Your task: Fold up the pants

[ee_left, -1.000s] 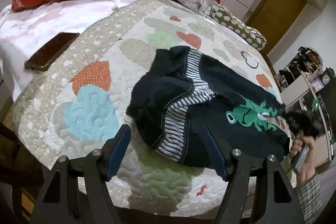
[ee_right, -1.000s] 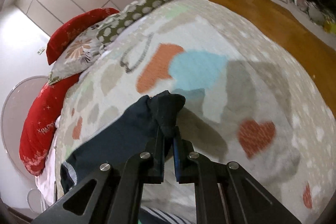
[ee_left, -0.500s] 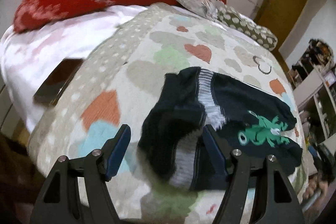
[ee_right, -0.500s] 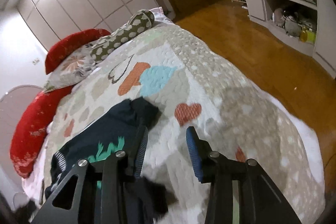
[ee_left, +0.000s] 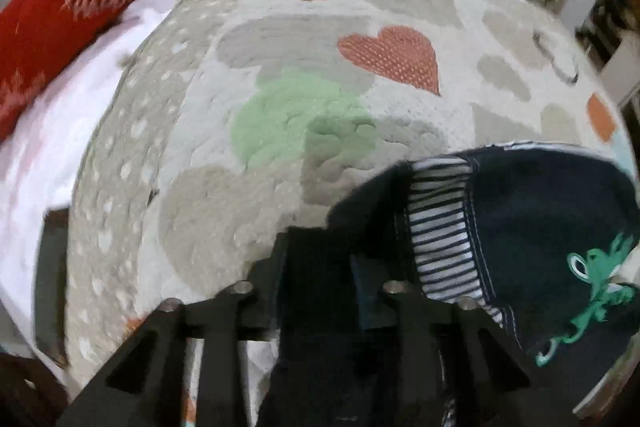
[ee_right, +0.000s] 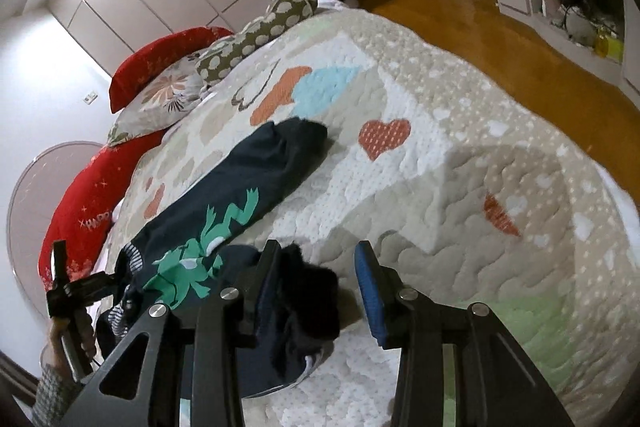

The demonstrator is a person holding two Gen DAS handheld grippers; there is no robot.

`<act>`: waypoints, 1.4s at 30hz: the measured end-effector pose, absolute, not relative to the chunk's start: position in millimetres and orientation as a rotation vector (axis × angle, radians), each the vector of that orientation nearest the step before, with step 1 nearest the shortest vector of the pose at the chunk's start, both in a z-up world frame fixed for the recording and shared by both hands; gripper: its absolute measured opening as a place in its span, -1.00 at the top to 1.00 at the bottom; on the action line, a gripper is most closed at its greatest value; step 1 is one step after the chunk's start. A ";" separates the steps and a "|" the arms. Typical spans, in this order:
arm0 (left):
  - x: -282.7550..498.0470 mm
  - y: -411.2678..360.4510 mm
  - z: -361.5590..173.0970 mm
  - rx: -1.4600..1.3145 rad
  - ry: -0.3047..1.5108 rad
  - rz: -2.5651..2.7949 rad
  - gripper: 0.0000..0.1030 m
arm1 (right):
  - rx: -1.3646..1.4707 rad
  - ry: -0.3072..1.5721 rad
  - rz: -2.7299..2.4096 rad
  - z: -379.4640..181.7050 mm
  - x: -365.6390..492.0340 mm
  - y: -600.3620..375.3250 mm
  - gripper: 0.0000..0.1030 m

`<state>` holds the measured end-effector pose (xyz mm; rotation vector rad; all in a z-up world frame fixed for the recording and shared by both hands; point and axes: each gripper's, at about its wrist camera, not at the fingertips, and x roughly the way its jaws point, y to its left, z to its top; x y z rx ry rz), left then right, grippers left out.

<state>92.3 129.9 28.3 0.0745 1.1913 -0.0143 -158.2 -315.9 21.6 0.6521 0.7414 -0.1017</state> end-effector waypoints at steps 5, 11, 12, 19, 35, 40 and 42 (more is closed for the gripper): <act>120.5 112.7 35.8 0.230 1.121 0.094 0.47 | 0.616 0.727 -0.113 27.8 -156.5 -322.7 0.19; 128.3 128.8 38.7 0.146 1.156 0.022 0.33 | 0.584 0.747 -0.076 34.9 -138.9 -334.5 0.19; 126.3 136.4 43.9 0.099 1.161 -0.009 0.33 | 0.558 0.756 -0.064 38.8 -131.7 -336.1 0.19; 114.3 125.9 80.8 -0.005 1.082 -0.166 -0.23 | 0.280 0.826 0.107 73.0 -47.6 -321.8 -0.15; 186.0 54.0 11.4 0.298 1.313 -0.646 -0.45 | -0.134 1.153 0.538 9.6 136.2 -210.1 -0.21; 173.3 39.6 6.4 0.406 1.291 -0.711 -0.01 | -0.160 1.186 0.566 5.9 140.5 -197.5 -0.48; 168.8 40.1 15.0 0.391 1.287 -0.723 0.92 | -0.254 1.168 0.530 3.2 129.5 -186.0 -0.26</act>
